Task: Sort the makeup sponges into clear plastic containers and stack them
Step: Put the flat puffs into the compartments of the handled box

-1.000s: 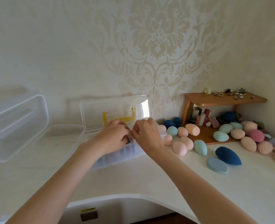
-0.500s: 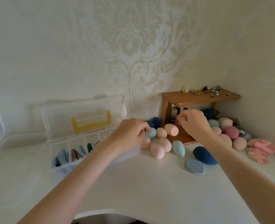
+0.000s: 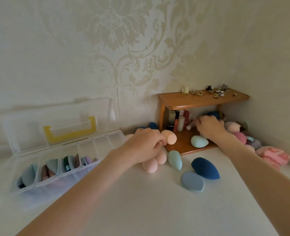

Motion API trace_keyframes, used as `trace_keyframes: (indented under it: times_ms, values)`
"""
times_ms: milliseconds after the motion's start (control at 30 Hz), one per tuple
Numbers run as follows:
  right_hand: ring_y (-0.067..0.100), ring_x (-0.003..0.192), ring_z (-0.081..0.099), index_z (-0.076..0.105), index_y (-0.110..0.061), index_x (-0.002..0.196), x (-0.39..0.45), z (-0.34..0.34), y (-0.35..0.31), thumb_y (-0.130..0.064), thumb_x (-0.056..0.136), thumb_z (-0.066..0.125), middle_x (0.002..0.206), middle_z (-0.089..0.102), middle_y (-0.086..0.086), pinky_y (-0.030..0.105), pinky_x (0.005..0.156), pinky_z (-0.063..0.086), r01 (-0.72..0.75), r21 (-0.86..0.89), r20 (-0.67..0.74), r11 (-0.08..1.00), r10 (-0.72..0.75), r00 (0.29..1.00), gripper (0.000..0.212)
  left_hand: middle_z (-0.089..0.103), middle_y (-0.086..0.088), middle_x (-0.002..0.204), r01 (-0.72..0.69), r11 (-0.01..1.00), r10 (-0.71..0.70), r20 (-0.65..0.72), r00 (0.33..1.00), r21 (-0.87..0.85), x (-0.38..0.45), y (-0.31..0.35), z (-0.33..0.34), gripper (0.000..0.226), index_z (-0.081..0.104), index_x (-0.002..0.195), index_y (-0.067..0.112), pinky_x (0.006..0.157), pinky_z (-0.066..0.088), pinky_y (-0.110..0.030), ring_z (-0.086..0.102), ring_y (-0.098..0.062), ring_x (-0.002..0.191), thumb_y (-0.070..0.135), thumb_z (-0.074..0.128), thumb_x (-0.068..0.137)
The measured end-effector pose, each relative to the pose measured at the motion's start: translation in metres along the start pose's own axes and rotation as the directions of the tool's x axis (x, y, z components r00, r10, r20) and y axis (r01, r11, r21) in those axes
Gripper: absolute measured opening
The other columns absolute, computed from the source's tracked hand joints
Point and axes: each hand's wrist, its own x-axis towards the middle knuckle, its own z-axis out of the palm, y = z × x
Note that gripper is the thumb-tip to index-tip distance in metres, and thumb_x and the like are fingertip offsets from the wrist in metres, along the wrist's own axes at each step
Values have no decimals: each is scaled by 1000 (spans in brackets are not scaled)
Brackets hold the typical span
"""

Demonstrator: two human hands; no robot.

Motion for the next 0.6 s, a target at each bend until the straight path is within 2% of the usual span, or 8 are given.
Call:
trace_keyframes:
  times_ms: [100, 167, 200, 267, 333, 367, 500, 600]
  values:
    - [31, 88, 55, 62, -5, 98, -28, -20, -4, -24, 99, 33, 95, 62, 15, 39, 77, 44, -12, 90, -259, 996, 35, 965, 34, 63, 4, 115, -9, 1000, 9, -21, 1000, -13, -2, 0, -1, 27, 65, 105, 23, 102, 38, -39, 56, -15, 105, 18, 41, 93]
    - [23, 73, 51, 63, -5, 95, -51, -34, -18, -22, 97, 40, 83, 58, 9, 28, 57, 38, 22, 140, -290, 990, 20, 957, 29, 64, 4, 114, -18, 1000, 17, -40, 999, -23, -7, 0, -5, 27, 65, 105, 22, 101, 39, -38, 57, -16, 105, 17, 42, 92]
    - [21, 73, 53, 65, -5, 95, -61, -39, -28, -21, 95, 46, 83, 58, 8, 27, 57, 40, 76, 180, -251, 981, -28, 968, 25, 64, 3, 115, -11, 1000, 10, -50, 999, -23, -11, -1, -7, 27, 65, 106, 21, 100, 39, -36, 57, -17, 106, 17, 42, 92]
    - [20, 82, 59, 69, -9, 97, -80, -45, -56, -19, 89, 56, 88, 63, 5, 28, 69, 46, 255, 270, -186, 928, -210, 960, 18, 64, 1, 116, 20, 1000, -21, -81, 997, -17, -22, -7, -15, 28, 65, 109, 19, 96, 41, -32, 58, -21, 105, 15, 43, 91]
    - [19, 85, 64, 71, -11, 95, -95, -46, -86, -17, 87, 60, 89, 70, 5, 30, 76, 51, 412, 343, -230, 844, -350, 908, 15, 65, -1, 112, 51, 998, -55, -141, 989, -28, -35, -16, -24, 28, 66, 108, 18, 86, 42, -26, 60, -23, 99, 11, 45, 90]
    - [20, 82, 66, 71, -11, 92, -100, -46, -99, -15, 86, 60, 86, 72, 8, 31, 76, 53, 450, 394, -266, 802, -369, 890, 13, 65, -1, 108, 70, 997, -76, -177, 981, -40, -43, -21, -29, 28, 67, 104, 17, 82, 41, -25, 61, -24, 96, 8, 45, 89]
    - [19, 70, 68, 66, -9, 92, -117, -40, -148, -17, 85, 64, 78, 73, 11, 28, 65, 54, 484, 602, -299, 635, -382, 874, 10, 63, -3, 90, 189, 975, -214, -284, 935, -113, -86, -54, -50, 22, 66, 88, 13, 79, 47, -36, 62, -26, 85, 2, 47, 87]
    - [10, 57, 60, 53, -11, 97, -132, -28, -179, -20, 89, 61, 75, 70, 6, 20, 58, 49, 499, 642, -264, 582, -442, 857, 15, 63, 5, 86, 245, 959, -274, -231, 934, -143, -116, -77, -60, 23, 69, 85, 15, 79, 47, -25, 65, -21, 87, 1, 50, 86]
